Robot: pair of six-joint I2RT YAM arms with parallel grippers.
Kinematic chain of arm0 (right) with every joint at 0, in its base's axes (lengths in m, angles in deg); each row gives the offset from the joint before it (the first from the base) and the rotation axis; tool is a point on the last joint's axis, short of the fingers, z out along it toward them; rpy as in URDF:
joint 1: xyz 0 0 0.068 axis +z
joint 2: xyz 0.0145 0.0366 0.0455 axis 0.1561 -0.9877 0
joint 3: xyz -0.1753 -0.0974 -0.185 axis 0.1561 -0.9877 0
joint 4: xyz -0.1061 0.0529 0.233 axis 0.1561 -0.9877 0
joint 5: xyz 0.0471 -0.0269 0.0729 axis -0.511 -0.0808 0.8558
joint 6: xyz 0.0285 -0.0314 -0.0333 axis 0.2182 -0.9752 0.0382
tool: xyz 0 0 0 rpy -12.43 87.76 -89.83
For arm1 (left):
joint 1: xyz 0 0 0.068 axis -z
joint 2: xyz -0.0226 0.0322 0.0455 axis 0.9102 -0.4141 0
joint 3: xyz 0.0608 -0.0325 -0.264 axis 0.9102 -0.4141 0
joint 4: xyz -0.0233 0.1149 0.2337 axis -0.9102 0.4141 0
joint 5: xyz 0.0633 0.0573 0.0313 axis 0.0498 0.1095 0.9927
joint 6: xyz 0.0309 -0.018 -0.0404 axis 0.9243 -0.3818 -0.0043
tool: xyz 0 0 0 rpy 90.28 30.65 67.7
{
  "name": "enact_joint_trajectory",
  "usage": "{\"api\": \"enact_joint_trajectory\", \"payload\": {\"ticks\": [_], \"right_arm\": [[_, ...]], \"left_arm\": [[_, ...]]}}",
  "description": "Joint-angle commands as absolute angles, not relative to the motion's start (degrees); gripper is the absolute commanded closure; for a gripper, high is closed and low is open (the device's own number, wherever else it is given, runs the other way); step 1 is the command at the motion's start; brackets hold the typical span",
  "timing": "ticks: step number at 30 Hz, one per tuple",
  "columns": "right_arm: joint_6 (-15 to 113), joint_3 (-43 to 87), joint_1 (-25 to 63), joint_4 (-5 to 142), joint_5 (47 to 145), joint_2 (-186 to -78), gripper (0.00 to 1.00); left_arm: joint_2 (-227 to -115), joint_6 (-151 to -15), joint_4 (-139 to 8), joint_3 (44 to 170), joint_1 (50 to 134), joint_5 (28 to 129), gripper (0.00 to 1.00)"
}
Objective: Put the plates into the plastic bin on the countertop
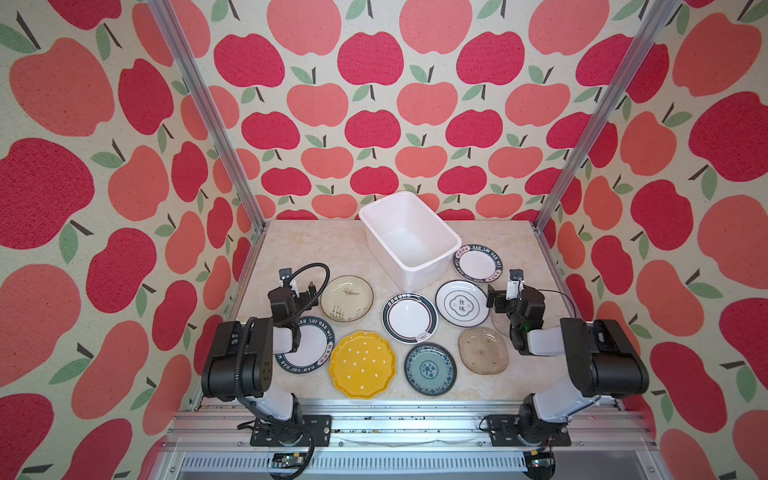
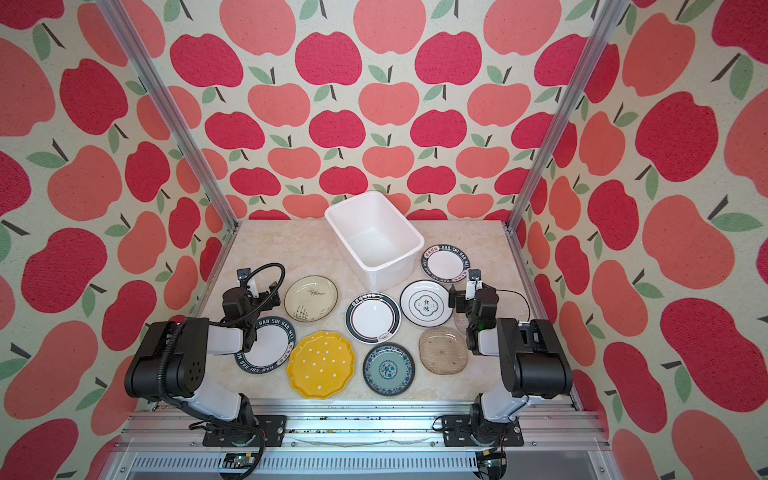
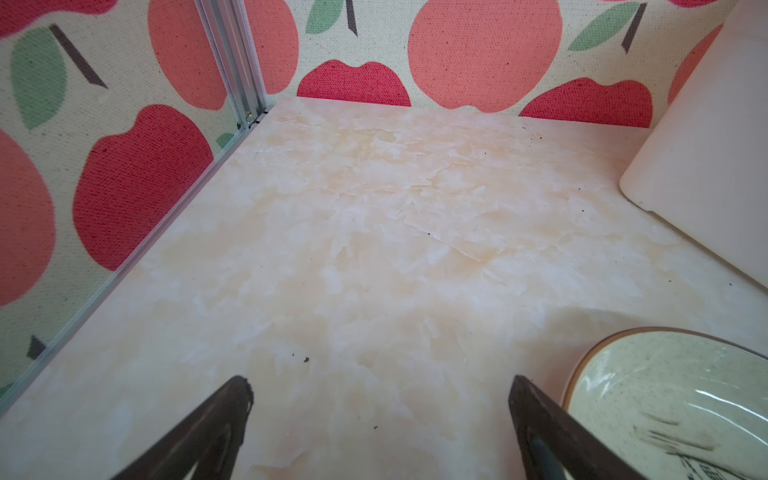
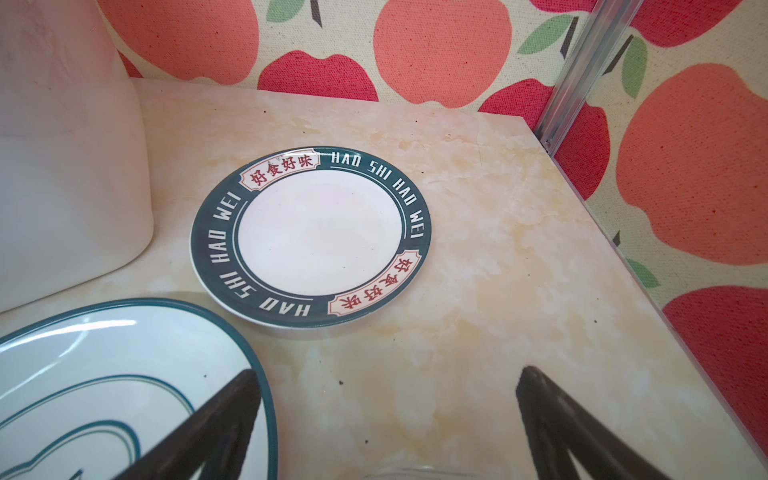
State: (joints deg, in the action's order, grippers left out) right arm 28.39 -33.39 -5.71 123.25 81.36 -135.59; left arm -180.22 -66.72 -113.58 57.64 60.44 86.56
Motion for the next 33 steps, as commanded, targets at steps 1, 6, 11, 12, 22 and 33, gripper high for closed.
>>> {"api": "enact_joint_trajectory", "payload": {"ticks": [1,6,11,12,22,33], "right_arm": [[28.1,-33.1,-5.5,123.8,81.2,-135.5,0.01],[28.4,-32.8,-5.5,122.9,80.1,-134.9,0.01],[28.9,-26.3,-5.5,105.6,77.5,-127.3,0.01],[28.9,-24.9,-5.5,101.8,77.9,-125.4,0.01],[55.0,-9.7,-9.6,69.4,93.9,-108.6,0.01],[63.1,-1.6,-7.4,44.9,106.2,-102.2,0.04]], "left_arm": [[-180.9,-66.6,-114.4,57.2,59.3,84.9,0.01],[-180.9,-66.8,-114.9,57.0,58.8,84.0,0.01],[-176.7,-67.2,-113.9,55.7,58.8,84.3,0.01],[-174.7,-67.3,-112.2,55.7,58.9,84.6,0.01],[-151.8,-87.6,-56.8,72.8,57.0,87.6,0.01],[-147.4,-96.7,-49.0,77.3,56.4,67.7,0.03]]}}
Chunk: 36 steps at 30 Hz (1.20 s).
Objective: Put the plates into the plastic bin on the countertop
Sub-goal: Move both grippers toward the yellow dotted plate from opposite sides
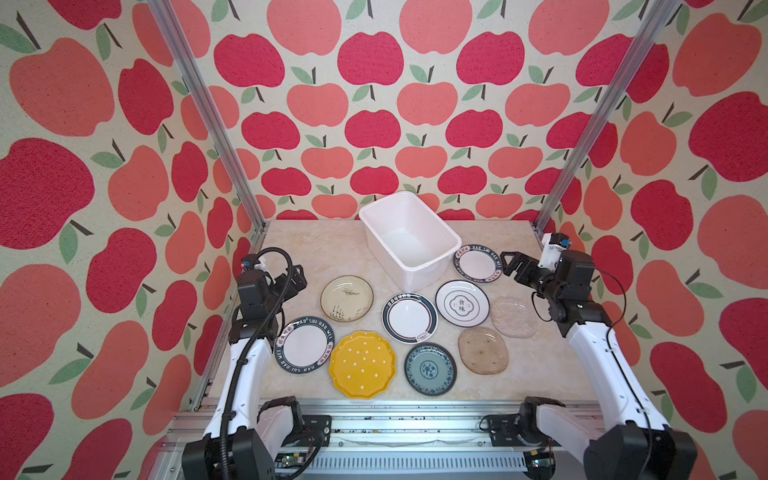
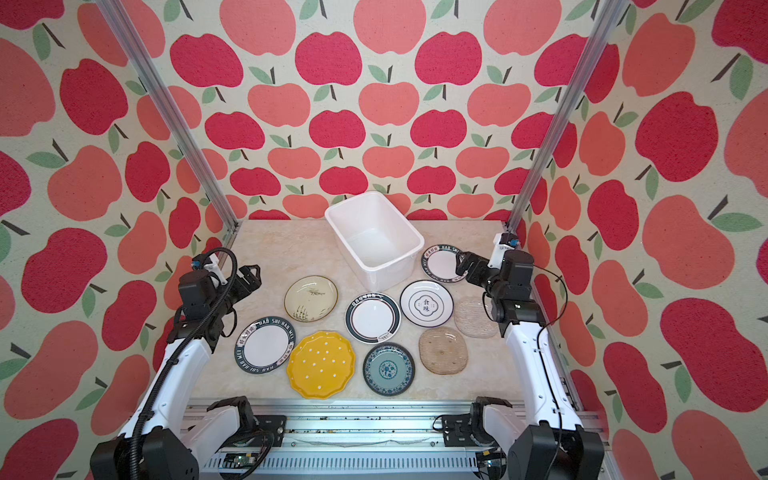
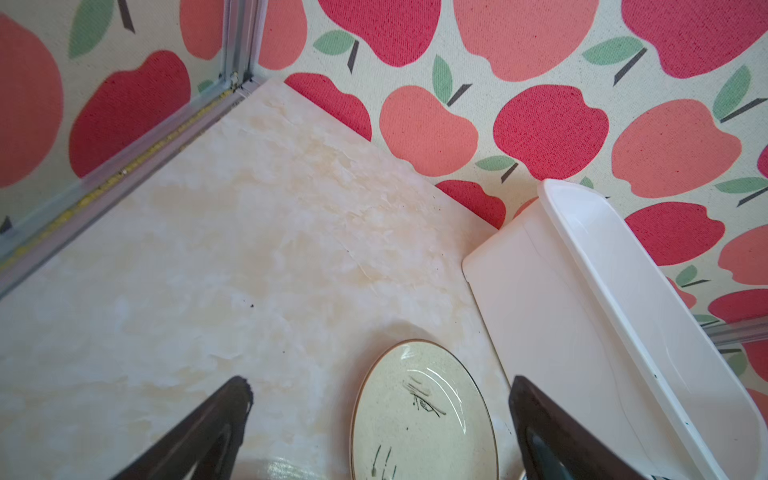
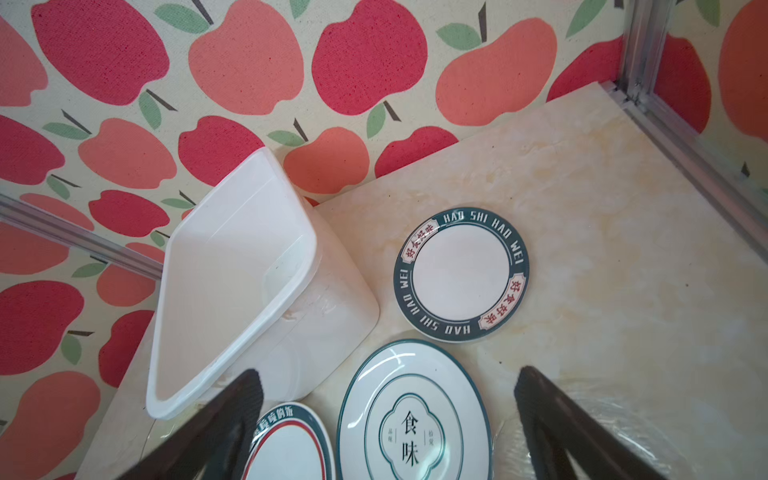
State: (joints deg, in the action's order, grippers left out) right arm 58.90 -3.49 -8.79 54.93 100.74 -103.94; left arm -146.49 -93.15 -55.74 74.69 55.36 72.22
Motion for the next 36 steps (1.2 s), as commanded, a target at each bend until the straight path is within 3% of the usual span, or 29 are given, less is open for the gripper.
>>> {"api": "enact_joint_trajectory", "payload": {"ticks": [1,11,17,22,28,36], "right_arm": [[63.5,-1.3,-6.1,43.2,106.4,-101.8,0.04],[77.2,-2.6,18.1,41.2,99.5,-99.5,0.06],[75.5,2.8,32.6,36.7,100.5,-108.9,0.06],[70.1,8.4,42.1,33.5,102.6,-121.3,0.03],[65.3,15.9,47.3,29.5,104.8,-136.5,0.02],[65.5,19.4,48.3,28.8,106.9,-145.2,0.02]], "left_arm": [[-148.1,-97.1,-46.9,78.6,57.3,68.2,0.03],[-159.9,-94.4,-18.7,92.9,70.1,68.9,0.07],[-160.0,-91.8,-2.6,96.2,81.4,69.5,0.07],[-155.4,-97.1,2.9,92.8,84.7,67.2,0.06],[-149.9,-103.6,3.7,84.2,85.0,63.9,0.05],[-144.7,-112.2,-2.4,72.4,86.0,62.9,0.04]]}}
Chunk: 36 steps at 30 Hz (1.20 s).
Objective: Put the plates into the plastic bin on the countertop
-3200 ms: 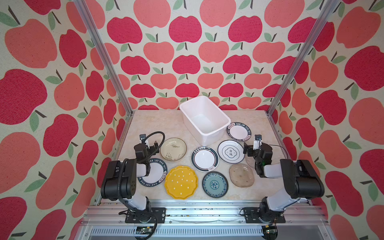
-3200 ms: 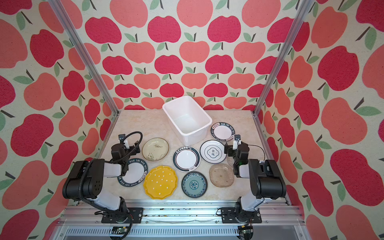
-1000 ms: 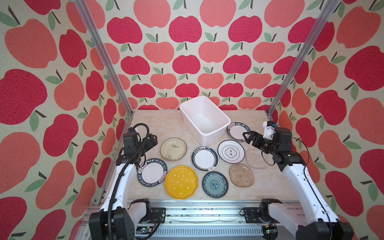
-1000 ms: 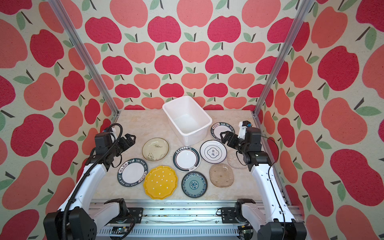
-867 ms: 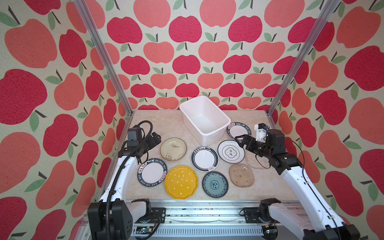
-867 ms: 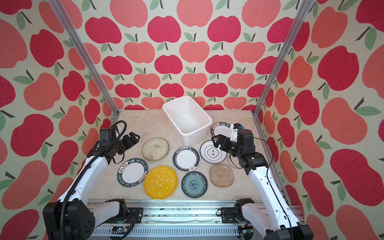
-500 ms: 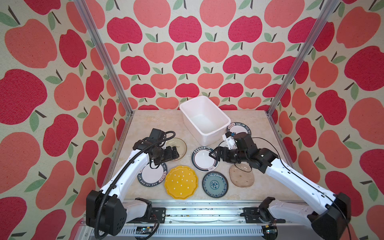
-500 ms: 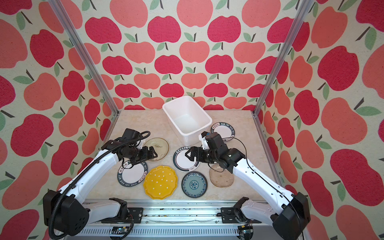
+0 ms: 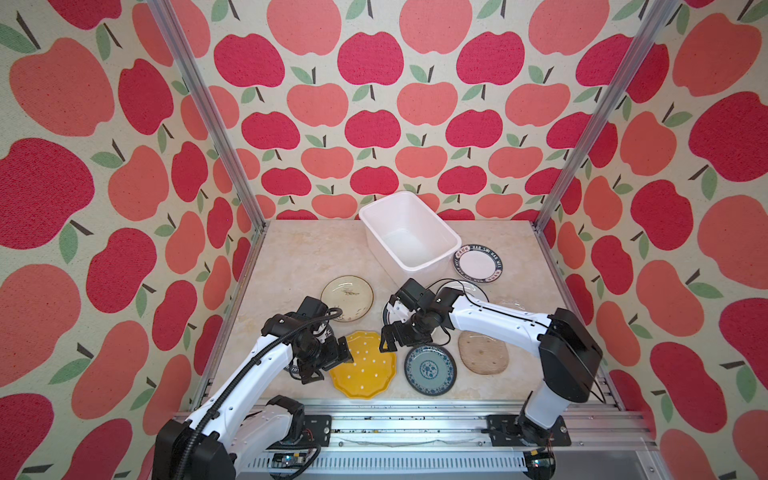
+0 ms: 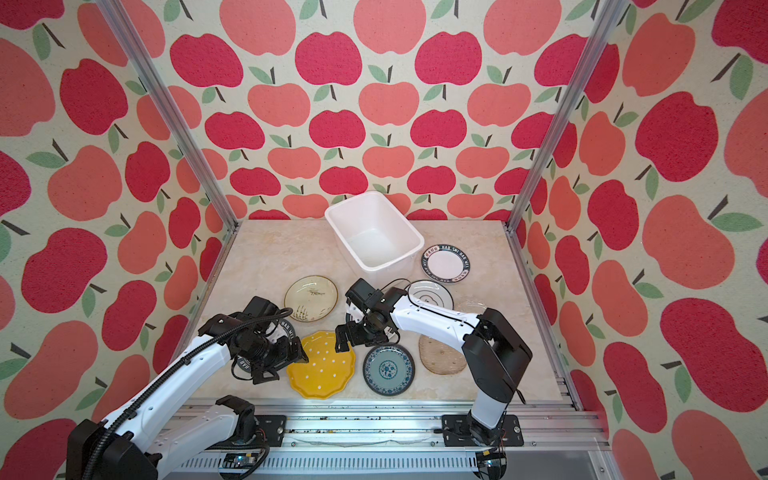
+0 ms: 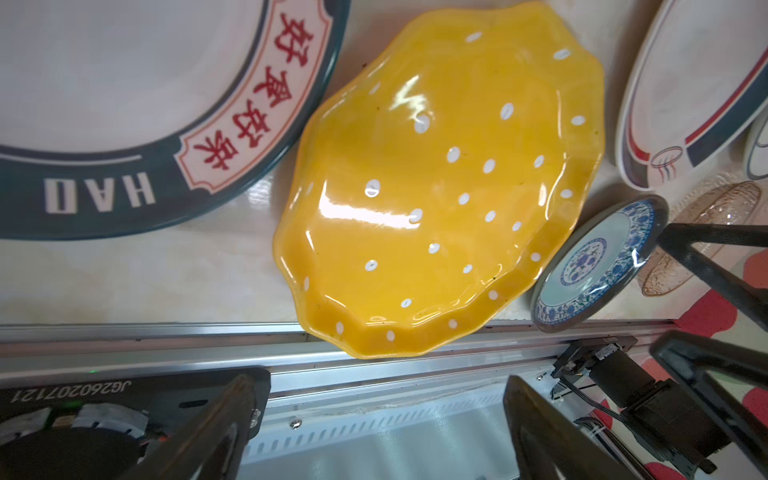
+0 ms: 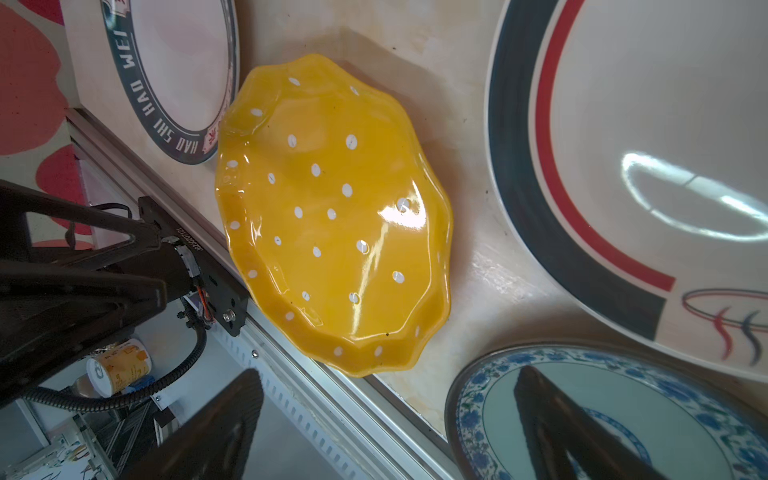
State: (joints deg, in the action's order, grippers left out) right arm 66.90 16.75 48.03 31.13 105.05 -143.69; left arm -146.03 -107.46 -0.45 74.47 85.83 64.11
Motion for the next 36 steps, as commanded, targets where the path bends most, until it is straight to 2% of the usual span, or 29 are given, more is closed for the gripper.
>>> {"api": "enact_joint_trajectory", "payload": {"ticks": [1,16,36], "right_arm": [[65.7,20.1,48.5,28.1,107.2,-146.4,0.02],[65.8,24.0,48.8,27.0,111.0,-154.6,0.02],[66.3,21.9,46.7,33.7,118.4,-157.6,0.03]], "left_arm": [[-144.7,-112.4,-2.9,71.8,86.1,63.1,0.04],[-151.1,-112.5,-11.5,70.0,87.2,65.0,0.01],[-154.3,-112.2,-21.5,65.4,87.9,64.2,0.00]]}}
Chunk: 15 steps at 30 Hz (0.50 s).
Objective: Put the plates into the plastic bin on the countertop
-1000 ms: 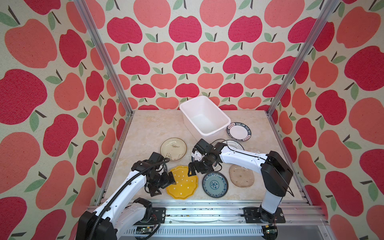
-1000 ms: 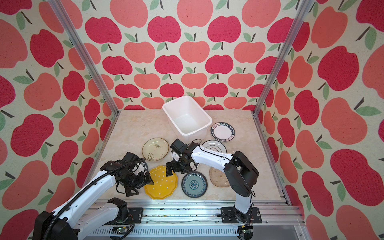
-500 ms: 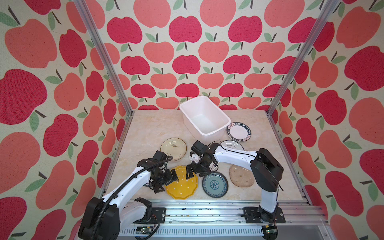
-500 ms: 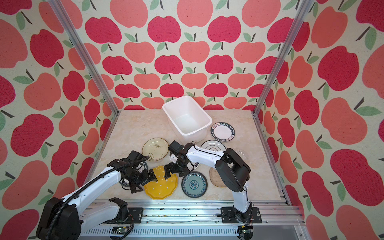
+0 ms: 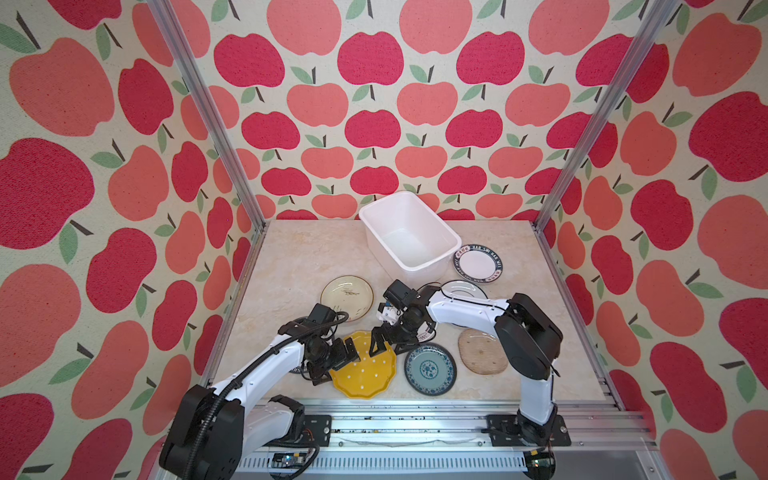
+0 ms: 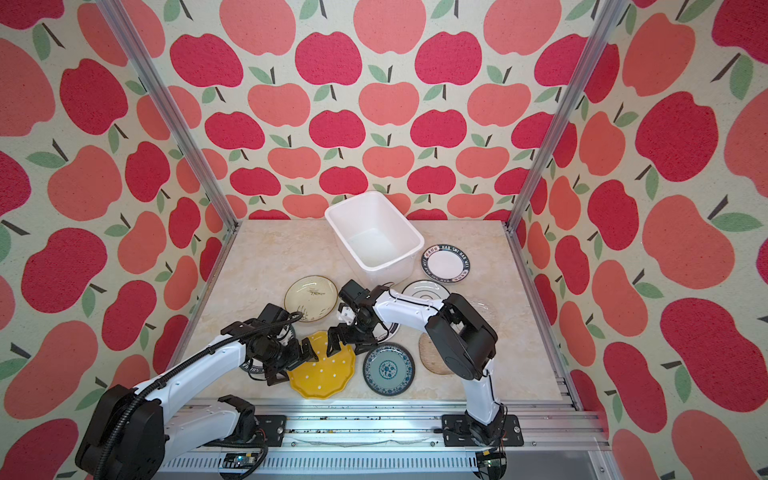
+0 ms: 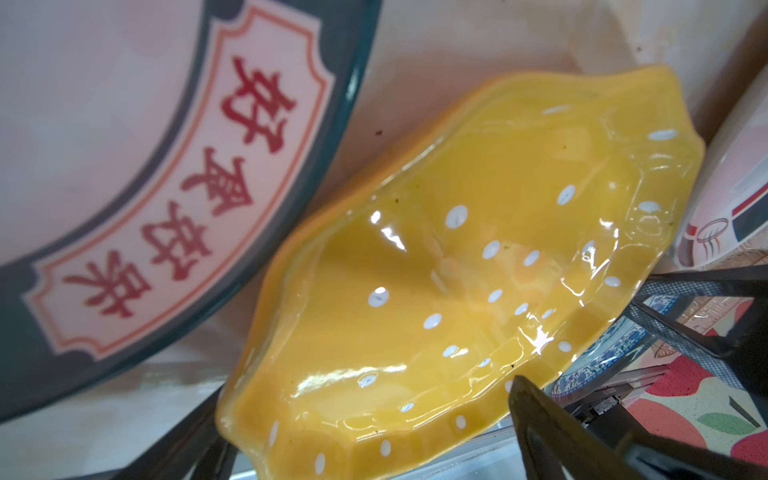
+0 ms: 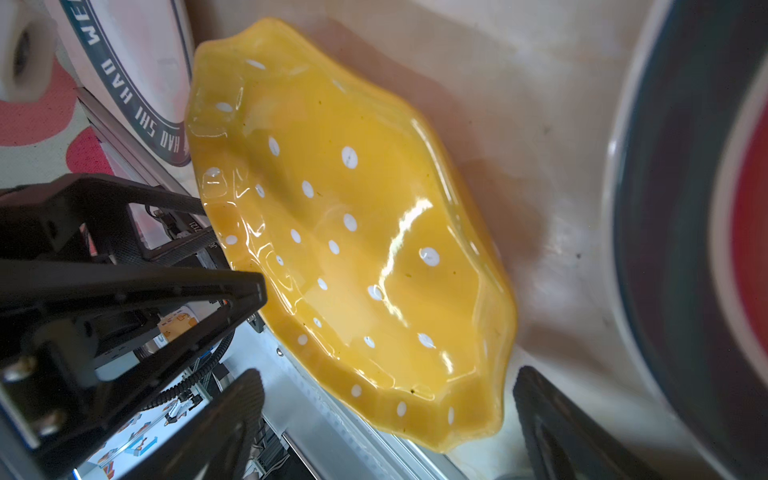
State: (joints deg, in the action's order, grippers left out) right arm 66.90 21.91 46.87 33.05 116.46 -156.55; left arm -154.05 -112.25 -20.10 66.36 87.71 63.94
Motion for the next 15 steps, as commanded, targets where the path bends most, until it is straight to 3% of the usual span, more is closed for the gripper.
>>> {"api": "enact_joint_trajectory", "payload": {"ticks": [1,15], "right_arm": [[66.2,21.8,46.7,33.9,118.7,-157.7,0.03],[63.3,19.0,45.5,37.9,119.5,-152.2,0.11]], "left_arm": [[-154.3,-112.2,-22.1,65.2,87.9,64.0,0.00],[-153.5,-109.9,-24.8,65.6,87.9,61.8,0.01]]}}
